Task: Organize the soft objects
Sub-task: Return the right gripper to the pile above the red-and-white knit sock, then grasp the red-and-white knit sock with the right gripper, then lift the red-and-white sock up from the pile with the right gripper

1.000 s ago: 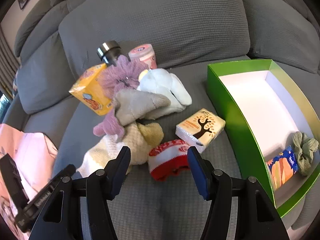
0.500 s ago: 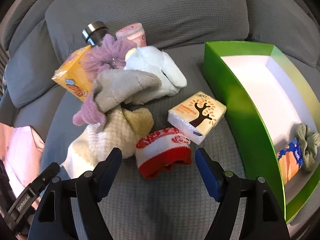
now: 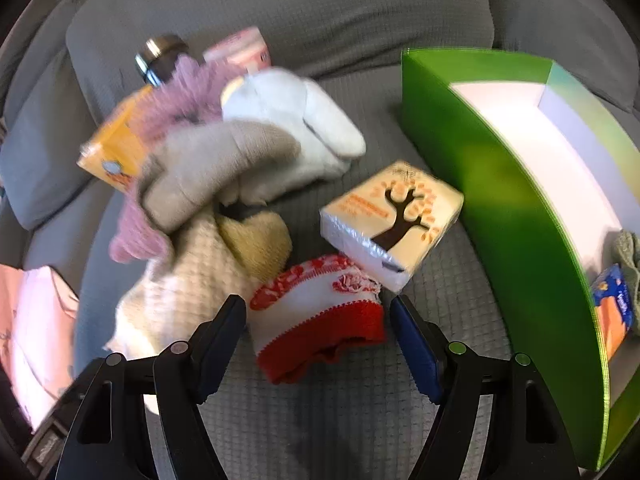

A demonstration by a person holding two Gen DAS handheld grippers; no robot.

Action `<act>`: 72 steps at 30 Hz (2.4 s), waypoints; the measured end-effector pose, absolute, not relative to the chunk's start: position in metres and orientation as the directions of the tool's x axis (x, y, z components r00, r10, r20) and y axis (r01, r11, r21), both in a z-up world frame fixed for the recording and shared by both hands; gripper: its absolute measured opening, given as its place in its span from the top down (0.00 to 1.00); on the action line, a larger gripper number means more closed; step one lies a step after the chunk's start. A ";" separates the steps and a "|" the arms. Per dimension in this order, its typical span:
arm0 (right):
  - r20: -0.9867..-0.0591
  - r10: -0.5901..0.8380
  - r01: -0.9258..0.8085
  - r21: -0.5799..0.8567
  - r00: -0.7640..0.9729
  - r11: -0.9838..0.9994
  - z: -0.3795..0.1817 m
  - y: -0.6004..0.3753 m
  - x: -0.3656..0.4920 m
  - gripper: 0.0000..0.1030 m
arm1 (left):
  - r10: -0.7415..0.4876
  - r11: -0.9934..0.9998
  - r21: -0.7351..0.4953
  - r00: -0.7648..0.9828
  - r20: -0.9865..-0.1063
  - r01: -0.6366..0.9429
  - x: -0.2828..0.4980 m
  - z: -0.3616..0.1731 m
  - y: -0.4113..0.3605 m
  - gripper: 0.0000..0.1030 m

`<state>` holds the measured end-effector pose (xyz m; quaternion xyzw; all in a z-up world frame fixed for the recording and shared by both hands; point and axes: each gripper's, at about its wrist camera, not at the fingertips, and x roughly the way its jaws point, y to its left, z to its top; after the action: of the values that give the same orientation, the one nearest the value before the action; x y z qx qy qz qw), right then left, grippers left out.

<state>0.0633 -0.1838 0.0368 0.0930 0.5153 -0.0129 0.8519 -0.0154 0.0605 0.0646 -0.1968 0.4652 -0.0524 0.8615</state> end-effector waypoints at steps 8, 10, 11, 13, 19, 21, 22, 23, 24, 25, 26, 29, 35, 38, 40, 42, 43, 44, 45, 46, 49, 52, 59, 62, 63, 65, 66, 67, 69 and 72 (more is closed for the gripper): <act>-0.830 0.127 0.063 0.192 0.543 0.979 0.066 -0.181 0.045 0.61 | -0.266 0.917 -0.385 0.557 -0.787 -0.106 -0.014 0.063 0.063 0.37; -0.797 0.133 0.032 0.187 0.590 0.982 0.085 -0.176 0.034 0.61 | -0.260 0.915 -0.385 0.560 -0.786 -0.116 -0.015 0.064 0.065 0.37; -0.774 0.154 0.009 0.202 0.614 0.979 0.095 -0.174 0.029 0.61 | -0.258 0.915 -0.386 0.561 -0.787 -0.121 -0.015 0.063 0.066 0.37; -0.736 0.214 -0.044 0.244 0.642 0.969 0.108 -0.169 0.022 0.61 | -0.253 0.912 -0.387 0.559 -0.790 -0.133 -0.016 0.063 0.069 0.36; -0.704 0.373 -0.204 0.316 0.604 0.927 0.103 -0.130 0.024 0.61 | -0.245 0.904 -0.395 0.556 -0.794 -0.166 -0.017 0.062 0.078 0.36; -0.759 0.360 -0.189 0.307 0.542 0.933 0.081 -0.115 0.034 0.61 | -0.230 0.907 -0.384 0.556 -0.799 -0.176 -0.017 0.062 0.080 0.36; -0.784 0.348 -0.179 0.298 0.514 0.938 0.069 -0.110 0.040 0.61 | -0.220 0.910 -0.374 0.553 -0.804 -0.181 -0.017 0.062 0.080 0.36; -0.811 0.330 -0.164 0.287 0.483 0.944 0.057 -0.107 0.047 0.61 | -0.215 0.911 -0.368 0.550 -0.807 -0.184 -0.017 0.061 0.080 0.36; -0.838 0.306 -0.141 0.272 0.452 0.952 0.044 -0.105 0.053 0.61 | -0.211 0.912 -0.365 0.548 -0.809 -0.187 -0.017 0.060 0.081 0.36; -0.855 0.289 -0.124 0.261 0.430 0.957 0.035 -0.104 0.059 0.61 | -0.210 0.911 -0.365 0.546 -0.811 -0.191 -0.016 0.060 0.081 0.36; -0.868 0.279 -0.109 0.258 0.410 0.960 0.027 -0.105 0.059 0.60 | -0.211 0.911 -0.365 0.544 -0.812 -0.191 -0.016 0.059 0.081 0.36; -0.869 0.316 -0.118 0.294 0.381 0.949 0.028 -0.107 0.059 0.47 | -0.218 0.912 -0.367 0.540 -0.813 -0.183 -0.017 0.060 0.079 0.37; -0.848 0.313 -0.144 0.278 0.429 0.950 0.058 -0.118 0.039 0.21 | -0.250 0.911 -0.385 0.543 -0.802 -0.149 -0.016 0.061 0.072 0.37; -0.814 0.319 -0.134 0.291 0.486 0.947 0.073 -0.130 0.033 0.21 | -0.323 0.894 -0.436 0.531 -0.783 -0.099 -0.017 0.061 0.065 0.37; -0.791 0.327 -0.133 0.303 0.518 0.944 0.077 -0.136 0.032 0.21 | -0.366 0.883 -0.464 0.524 -0.769 -0.064 -0.018 0.062 0.058 0.37; -0.783 0.338 -0.134 0.315 0.522 0.939 0.076 -0.139 0.033 0.22 | -0.415 0.865 -0.500 0.513 -0.752 -0.033 -0.018 0.060 0.051 0.37; -0.781 0.348 -0.138 0.325 0.519 0.935 0.075 -0.140 0.033 0.28 | -0.435 0.858 -0.514 0.504 -0.747 -0.021 -0.018 0.059 0.047 0.37; -0.779 0.365 -0.143 0.342 0.509 0.929 0.073 -0.140 0.036 0.32 | -0.454 0.851 -0.524 0.492 -0.743 -0.007 -0.018 0.056 0.042 0.38; -0.780 0.378 -0.143 0.356 0.498 0.924 0.069 -0.138 0.039 0.39 | -0.468 0.846 -0.533 0.482 -0.741 0.003 -0.017 0.054 0.037 0.41; -0.783 0.386 -0.138 0.368 0.487 0.920 0.065 -0.137 0.040 0.42 | -0.478 0.842 -0.540 0.475 -0.739 0.007 -0.016 0.052 0.034 0.42; -0.800 0.368 -0.121 0.355 0.474 0.927 0.055 -0.133 0.045 0.52 | -0.509 0.826 -0.563 0.445 -0.736 0.014 -0.015 0.045 0.026 0.47; -0.813 0.361 -0.120 0.346 0.456 0.931 0.046 -0.129 0.048 0.53 | -0.505 0.825 -0.565 0.463 -0.728 0.013 -0.013 0.043 0.022 0.53; -0.824 0.365 -0.161 0.327 0.434 0.931 0.033 -0.113 0.049 0.61 | -0.515 0.817 -0.576 0.478 -0.711 0.023 -0.011 0.041 0.020 0.70; -0.817 0.365 -0.176 0.319 0.446 0.931 0.036 -0.110 0.047 0.63 | -0.516 0.817 -0.575 0.492 -0.701 0.038 -0.012 0.043 0.019 0.72; -0.814 0.368 -0.178 0.322 0.449 0.930 0.038 -0.109 0.046 0.63 | -0.512 0.820 -0.570 0.503 -0.696 0.046 -0.014 0.045 0.018 0.72; -0.806 0.372 -0.186 0.322 0.460 0.928 0.042 -0.108 0.044 0.63 | -0.511 0.822 -0.566 0.517 -0.687 0.060 -0.017 0.050 0.018 0.72; -0.801 0.373 -0.192 0.319 0.469 0.928 0.046 -0.107 0.042 0.63 | -0.511 0.822 -0.565 0.527 -0.679 0.069 -0.019 0.054 0.018 0.72; -0.796 0.374 -0.197 0.318 0.477 0.927 0.050 -0.106 0.041 0.63 | -0.510 0.822 -0.564 0.536 -0.673 0.075 -0.021 0.057 0.017 0.72; -0.778 0.384 -0.214 0.319 0.497 0.923 0.058 -0.105 0.036 0.63 | -0.503 0.827 -0.555 0.562 -0.656 0.092 -0.022 0.068 0.019 0.72; -0.752 0.393 -0.242 0.310 0.529 0.919 0.073 -0.104 0.028 0.63 | -0.493 0.834 -0.540 0.592 -0.637 0.114 -0.026 0.078 0.015 0.72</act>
<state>0.0284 -0.1035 0.0729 0.0840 0.4496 0.1822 0.8704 -0.0258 0.0152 0.0779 -0.2279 0.4158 -0.1761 0.8627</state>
